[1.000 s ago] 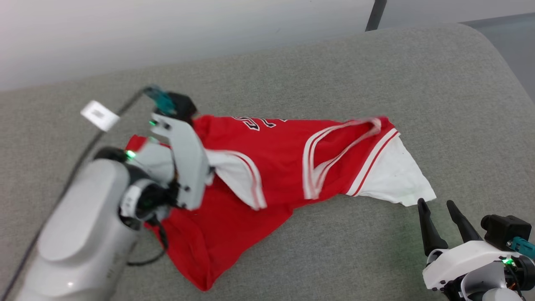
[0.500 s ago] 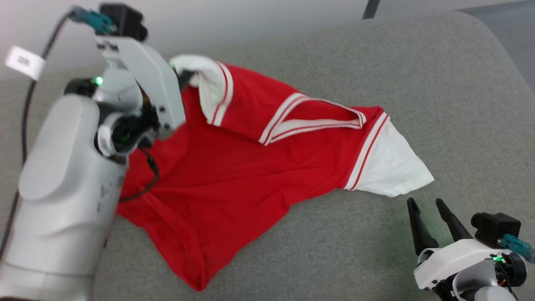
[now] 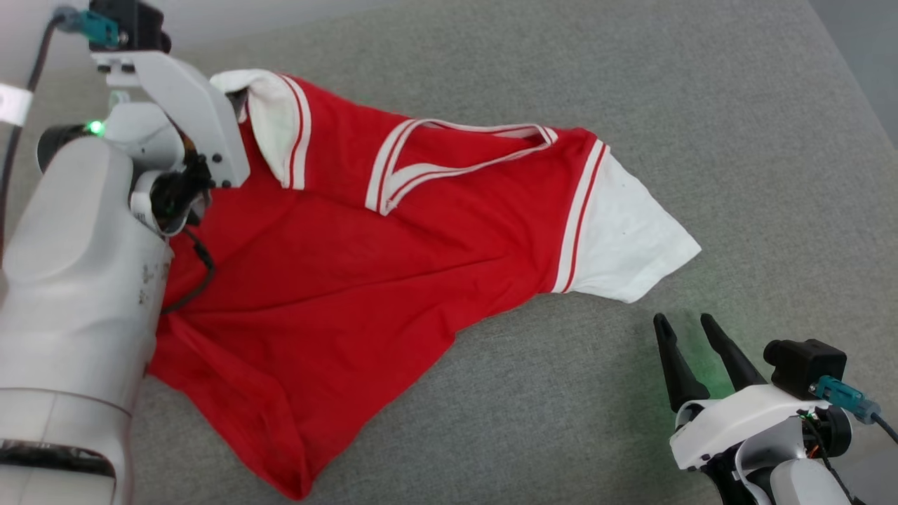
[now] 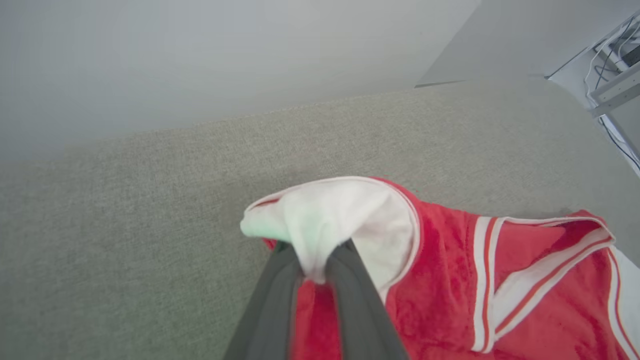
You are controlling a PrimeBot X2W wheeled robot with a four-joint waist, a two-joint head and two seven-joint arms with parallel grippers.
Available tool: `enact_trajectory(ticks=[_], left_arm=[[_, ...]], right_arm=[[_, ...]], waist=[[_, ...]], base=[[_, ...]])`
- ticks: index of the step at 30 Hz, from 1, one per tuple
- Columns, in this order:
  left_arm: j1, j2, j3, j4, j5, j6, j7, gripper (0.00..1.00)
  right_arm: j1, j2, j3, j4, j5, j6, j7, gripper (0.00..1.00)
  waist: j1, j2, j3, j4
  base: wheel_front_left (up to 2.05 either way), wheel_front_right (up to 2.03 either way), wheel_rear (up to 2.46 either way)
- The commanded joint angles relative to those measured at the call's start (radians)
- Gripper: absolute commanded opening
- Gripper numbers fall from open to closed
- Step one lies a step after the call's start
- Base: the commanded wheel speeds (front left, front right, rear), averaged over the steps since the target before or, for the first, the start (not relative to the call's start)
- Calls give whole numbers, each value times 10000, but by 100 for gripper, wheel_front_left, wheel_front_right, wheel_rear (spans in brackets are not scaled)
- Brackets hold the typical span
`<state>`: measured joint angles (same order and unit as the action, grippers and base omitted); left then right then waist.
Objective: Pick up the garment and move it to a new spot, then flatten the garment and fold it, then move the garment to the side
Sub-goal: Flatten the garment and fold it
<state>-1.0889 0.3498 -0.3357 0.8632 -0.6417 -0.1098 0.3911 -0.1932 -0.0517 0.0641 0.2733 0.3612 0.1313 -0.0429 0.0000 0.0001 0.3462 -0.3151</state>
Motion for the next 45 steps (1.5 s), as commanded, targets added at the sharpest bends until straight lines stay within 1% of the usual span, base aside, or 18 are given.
enact_trajectory(ticks=[1,2,3,7,9,11,14,19,22,25,29,31,34,38,43,45], left_arm=[[-261,37,-83,343,84,-105,-335,75],[-252,26,-154,509,81,-128,-420,100],[-252,26,-154,509,81,-128,-420,100],[-273,-68,-643,772,37,-217,-476,100],[-221,-61,-1089,520,72,-212,-549,100],[-15,-77,-1458,168,-241,-216,-579,100],[303,72,-2071,-506,-691,-212,-599,100],[1030,653,-3614,-2094,-1270,-215,-253,100],[1499,1241,-4515,-2970,-1649,-203,170,100],[1853,1594,-5112,-3572,-2036,-204,620,100],[2375,1955,-5603,-4143,-2280,-204,981,100],[2678,2008,-5731,-4299,-2448,-204,1100,100],[2996,2088,-5999,-4479,-2369,-183,1280,100],[3453,2120,-6217,-4504,-2450,-57,1476,100],[3863,2146,-6469,-4233,-2480,179,1804,100],[3994,2139,-6578,-4015,-2557,311,2127,100]], right_arm=[[-126,24,-4,71,60,-10,-114,100],[-145,25,-22,88,10,-10,-123,100],[-145,25,-22,88,10,-10,-123,100],[-76,21,-138,114,-197,-10,-145,100],[13,22,-209,57,-314,-10,-66,100],[120,19,-300,-10,-423,-10,-8,100],[245,15,-455,-142,-546,-10,148,100],[499,16,-702,-449,-727,-10,431,100],[675,12,-869,-686,-810,-10,614,100],[824,13,-976,-930,-920,-10,719,100],[896,13,-1044,-1316,-1098,-10,592,100],[956,13,-1100,-1503,-1221,-10,474,100],[999,15,-1209,-1748,-1459,-10,214,100],[860,8,-1240,-2168,-1910,-10,-315,100],[736,10,-1259,-2583,-2112,-10,-830,100],[686,13,-1253,-2635,-2120,-10,-924,100]], waist=[[0,-1,93,-77],[0,-1,41,-25],[0,-1,41,-25],[0,-1,-286,327],[0,-1,-481,554],[0,-1,-690,802],[0,-1,-1013,1173],[0,-1,-1491,1705],[0,-1,-1686,1963],[0,-1,-1814,2131],[0,-1,-1893,2198],[0,-1,-1898,2208],[0,-1,-1855,2175],[0,-1,-1691,2019],[0,-1,-1402,1758],[0,-1,-1247,1654]], base=[[0,0,0],[0,0,0],[0,0,0],[0,0,0],[0,0,0],[0,0,0],[0,0,0],[0,0,0],[0,0,0],[0,0,0],[0,0,0],[0,0,0],[0,0,0],[0,0,0],[0,0,0],[0,0,0]])
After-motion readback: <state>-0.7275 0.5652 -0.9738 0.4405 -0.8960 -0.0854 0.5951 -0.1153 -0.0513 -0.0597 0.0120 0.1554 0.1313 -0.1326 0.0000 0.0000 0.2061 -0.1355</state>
